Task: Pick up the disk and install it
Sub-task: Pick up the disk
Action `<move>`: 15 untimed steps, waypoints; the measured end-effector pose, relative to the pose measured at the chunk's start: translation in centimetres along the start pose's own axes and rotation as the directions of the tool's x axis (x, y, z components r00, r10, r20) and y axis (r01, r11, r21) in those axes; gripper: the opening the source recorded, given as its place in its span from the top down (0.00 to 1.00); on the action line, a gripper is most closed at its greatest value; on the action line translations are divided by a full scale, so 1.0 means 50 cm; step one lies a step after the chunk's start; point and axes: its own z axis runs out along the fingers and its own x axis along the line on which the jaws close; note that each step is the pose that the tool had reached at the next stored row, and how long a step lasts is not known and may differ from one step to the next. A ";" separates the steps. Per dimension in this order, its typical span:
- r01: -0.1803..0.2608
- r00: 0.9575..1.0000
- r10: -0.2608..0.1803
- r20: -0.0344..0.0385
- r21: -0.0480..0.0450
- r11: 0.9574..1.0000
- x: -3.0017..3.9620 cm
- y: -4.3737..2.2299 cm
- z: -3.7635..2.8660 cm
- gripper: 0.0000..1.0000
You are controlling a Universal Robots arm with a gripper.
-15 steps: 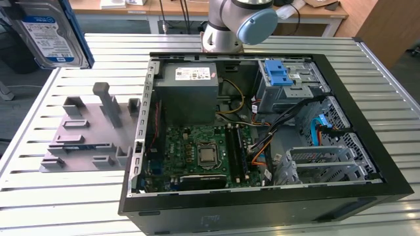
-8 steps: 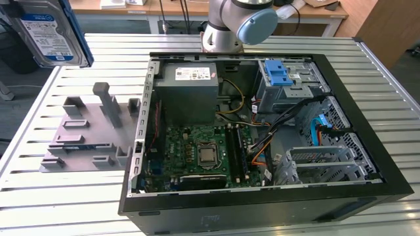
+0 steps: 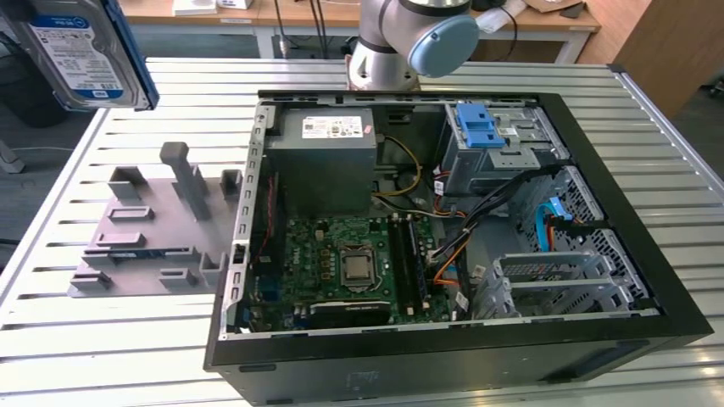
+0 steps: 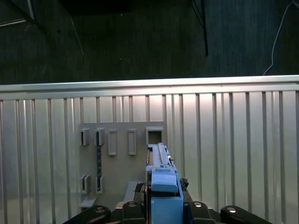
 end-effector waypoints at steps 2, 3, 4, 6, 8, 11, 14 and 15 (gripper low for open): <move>0.000 1.000 0.000 0.000 0.000 1.000 0.000 0.000 -0.006 0.64; 0.000 1.000 0.000 0.000 0.000 1.000 0.000 0.000 -0.009 0.64; 0.000 1.000 0.000 0.000 0.000 1.000 0.000 0.000 -0.011 0.64; 0.000 1.000 0.000 0.000 0.000 1.000 0.000 0.000 -0.016 0.64; 0.000 1.000 0.000 0.000 0.000 1.000 0.000 0.000 -0.022 0.64; 0.000 1.000 0.000 0.000 0.000 1.000 0.000 -0.001 -0.030 0.64; 0.000 1.000 0.000 0.000 0.000 1.000 0.000 -0.001 -0.040 0.64; 0.000 1.000 0.000 0.000 0.000 1.000 0.000 -0.001 -0.043 0.64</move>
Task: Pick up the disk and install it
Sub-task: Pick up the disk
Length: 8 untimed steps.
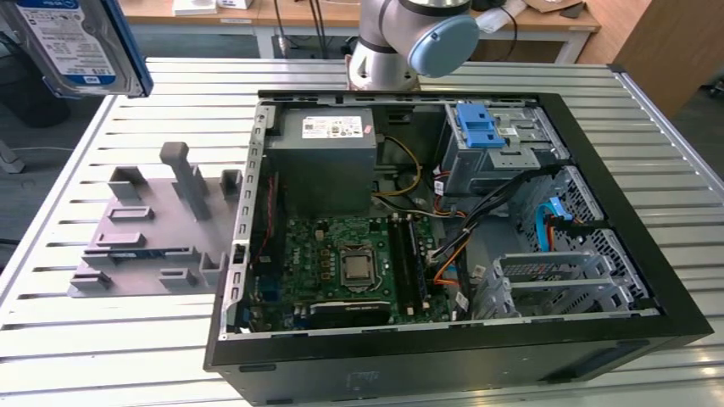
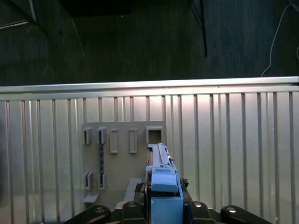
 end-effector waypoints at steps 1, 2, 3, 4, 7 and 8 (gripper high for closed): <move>0.000 1.000 0.000 0.000 0.000 1.000 0.000 0.000 -0.003 0.64; 0.000 1.000 0.000 0.000 0.000 1.000 0.000 0.000 -0.007 0.64; 0.000 1.000 0.000 0.000 0.000 1.000 0.000 0.000 -0.010 0.64; 0.000 1.000 0.000 0.000 0.000 1.000 0.000 0.000 -0.013 0.64; 0.000 1.000 0.000 0.000 0.000 1.000 0.000 0.000 -0.021 0.64; 0.000 1.000 0.000 0.000 0.000 1.000 0.000 -0.001 -0.023 0.64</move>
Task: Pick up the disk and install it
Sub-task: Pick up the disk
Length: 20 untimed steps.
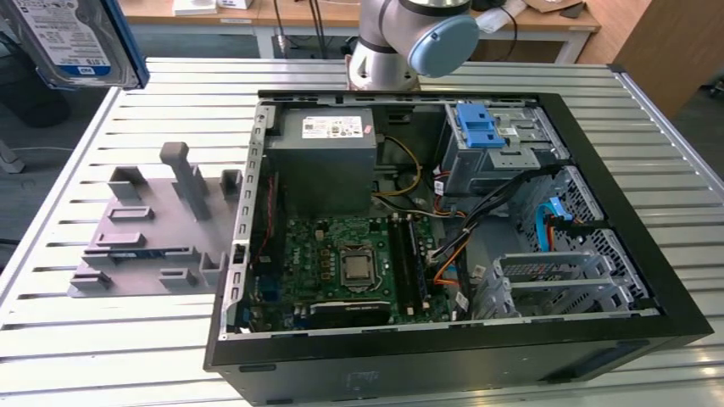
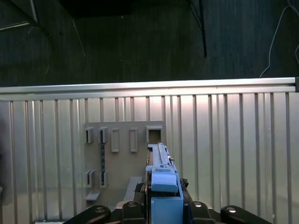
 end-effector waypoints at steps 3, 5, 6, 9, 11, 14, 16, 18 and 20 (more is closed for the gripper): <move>0.000 1.000 0.000 0.000 0.000 1.000 0.000 0.000 -0.004 0.64; 0.000 1.000 0.000 0.000 0.000 1.000 0.000 0.000 -0.004 0.64; 0.000 1.000 0.000 0.000 0.000 1.000 0.000 0.000 -0.004 0.64; 0.000 1.000 0.000 0.000 0.000 1.000 0.000 0.000 -0.004 0.64; 0.000 1.000 0.000 0.000 0.000 1.000 0.000 -0.003 -0.004 0.64; 0.000 1.000 0.000 0.000 0.000 1.000 0.002 -0.009 -0.004 0.64; 0.000 1.000 0.000 0.000 0.000 1.000 0.004 -0.014 -0.004 0.64; 0.000 1.000 0.000 0.000 0.000 1.000 0.006 -0.019 -0.004 0.64; 0.000 1.000 0.000 0.000 0.000 1.000 0.007 -0.026 -0.004 0.64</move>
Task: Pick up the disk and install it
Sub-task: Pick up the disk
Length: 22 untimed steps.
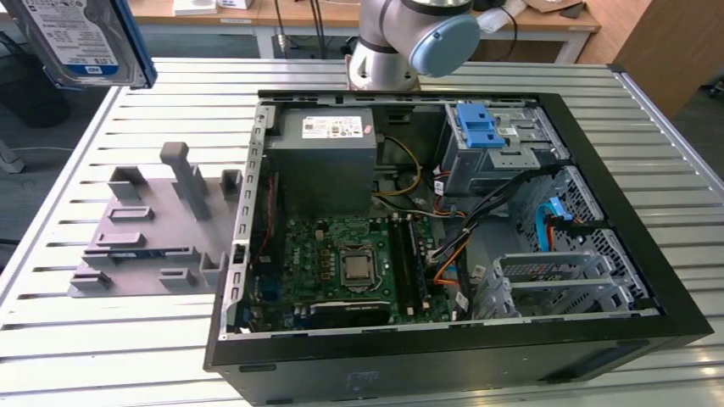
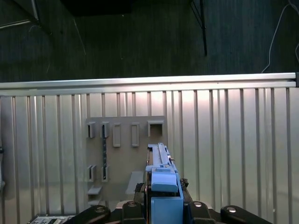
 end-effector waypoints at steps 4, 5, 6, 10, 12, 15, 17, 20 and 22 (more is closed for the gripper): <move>0.000 1.000 0.000 0.000 0.000 1.000 0.002 -0.019 0.000 0.64; 0.000 1.000 0.000 0.000 0.000 1.000 0.002 -0.024 0.000 0.64; 0.000 1.000 0.000 0.000 0.000 1.000 0.003 -0.029 0.001 0.64; 0.000 1.000 0.000 0.000 0.000 1.000 0.005 -0.046 0.001 0.64; 0.000 1.000 0.000 0.000 0.000 1.000 0.005 -0.055 0.001 0.64; 0.000 1.000 0.000 0.000 0.000 1.000 0.006 -0.068 0.001 0.64; 0.000 1.000 0.000 0.000 0.000 1.000 0.007 -0.077 0.001 0.64; 0.000 1.000 0.000 0.000 0.000 1.000 0.008 -0.090 0.002 0.64; 0.000 1.000 0.000 0.000 0.000 1.000 0.009 -0.098 0.002 0.64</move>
